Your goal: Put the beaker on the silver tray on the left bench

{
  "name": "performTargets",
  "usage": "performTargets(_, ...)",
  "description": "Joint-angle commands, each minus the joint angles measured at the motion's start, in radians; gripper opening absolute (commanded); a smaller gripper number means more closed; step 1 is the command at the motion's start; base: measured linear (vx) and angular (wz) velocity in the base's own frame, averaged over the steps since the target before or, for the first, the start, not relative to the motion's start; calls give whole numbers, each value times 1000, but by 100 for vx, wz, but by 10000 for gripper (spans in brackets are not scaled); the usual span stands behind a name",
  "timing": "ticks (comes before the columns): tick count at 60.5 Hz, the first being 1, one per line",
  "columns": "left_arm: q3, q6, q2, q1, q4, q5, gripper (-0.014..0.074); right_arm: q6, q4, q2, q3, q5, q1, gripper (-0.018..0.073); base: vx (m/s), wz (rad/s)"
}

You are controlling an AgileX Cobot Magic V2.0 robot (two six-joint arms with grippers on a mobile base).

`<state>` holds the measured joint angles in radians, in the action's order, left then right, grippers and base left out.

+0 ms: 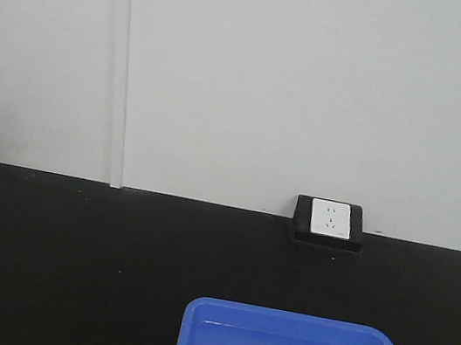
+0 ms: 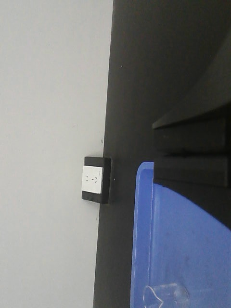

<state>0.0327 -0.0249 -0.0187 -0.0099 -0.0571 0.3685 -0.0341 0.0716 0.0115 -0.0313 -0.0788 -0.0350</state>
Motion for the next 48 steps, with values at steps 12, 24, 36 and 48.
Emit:
performTargets(12, 20, 2, -7, -5, 3, -81, 1, 3, 3, 10, -5, 84, -6, -11, 0, 0)
performTargets(24, 20, 2, -7, -5, 3, -81, 1, 3, 3, 10, -5, 84, -6, -11, 0, 0)
performTargets(36, 20, 2, -7, -5, 3, -81, 1, 3, 3, 10, -5, 84, -6, -11, 0, 0)
performTargets(48, 20, 2, -7, -5, 3, -81, 1, 4, 5, 10, -5, 84, -6, -11, 0, 0)
